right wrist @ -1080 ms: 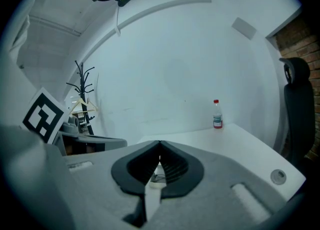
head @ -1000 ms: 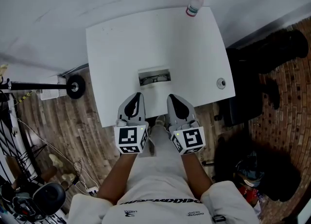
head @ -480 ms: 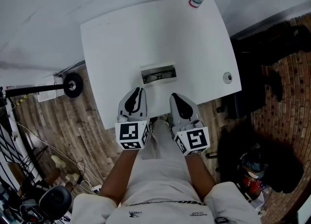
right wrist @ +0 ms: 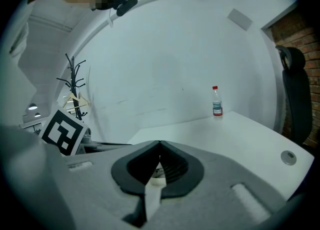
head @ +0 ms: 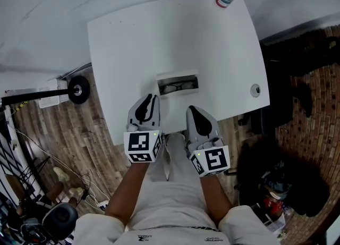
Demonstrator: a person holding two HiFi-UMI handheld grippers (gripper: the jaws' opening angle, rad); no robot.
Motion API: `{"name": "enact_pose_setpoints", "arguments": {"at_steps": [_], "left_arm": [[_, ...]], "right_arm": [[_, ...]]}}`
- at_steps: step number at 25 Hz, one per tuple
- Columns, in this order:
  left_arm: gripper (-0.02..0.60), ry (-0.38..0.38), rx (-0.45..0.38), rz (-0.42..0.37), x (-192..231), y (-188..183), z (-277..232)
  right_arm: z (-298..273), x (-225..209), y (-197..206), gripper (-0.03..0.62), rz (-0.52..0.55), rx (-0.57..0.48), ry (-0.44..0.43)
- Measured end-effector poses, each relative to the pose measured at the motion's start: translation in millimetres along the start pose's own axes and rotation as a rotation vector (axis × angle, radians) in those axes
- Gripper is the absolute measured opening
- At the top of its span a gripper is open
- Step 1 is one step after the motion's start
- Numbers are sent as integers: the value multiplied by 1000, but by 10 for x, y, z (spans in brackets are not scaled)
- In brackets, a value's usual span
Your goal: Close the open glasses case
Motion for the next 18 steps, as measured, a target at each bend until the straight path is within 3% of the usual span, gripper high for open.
{"name": "enact_pose_setpoints", "arguments": {"at_steps": [10,18], "left_arm": [[57,13,22,0,75,100,-307],[57,15,60,49,193,203,-487]], "right_arm": [[-115,-171,108,2,-32,5,41],[-139,-232,168,2,-71,16,54]]}}
Point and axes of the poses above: the fingertips, and each gripper's own axes: z backward along the fingers, x to its left, y out of its underside, the point moved 7 cm from there along z, backward along the fingers
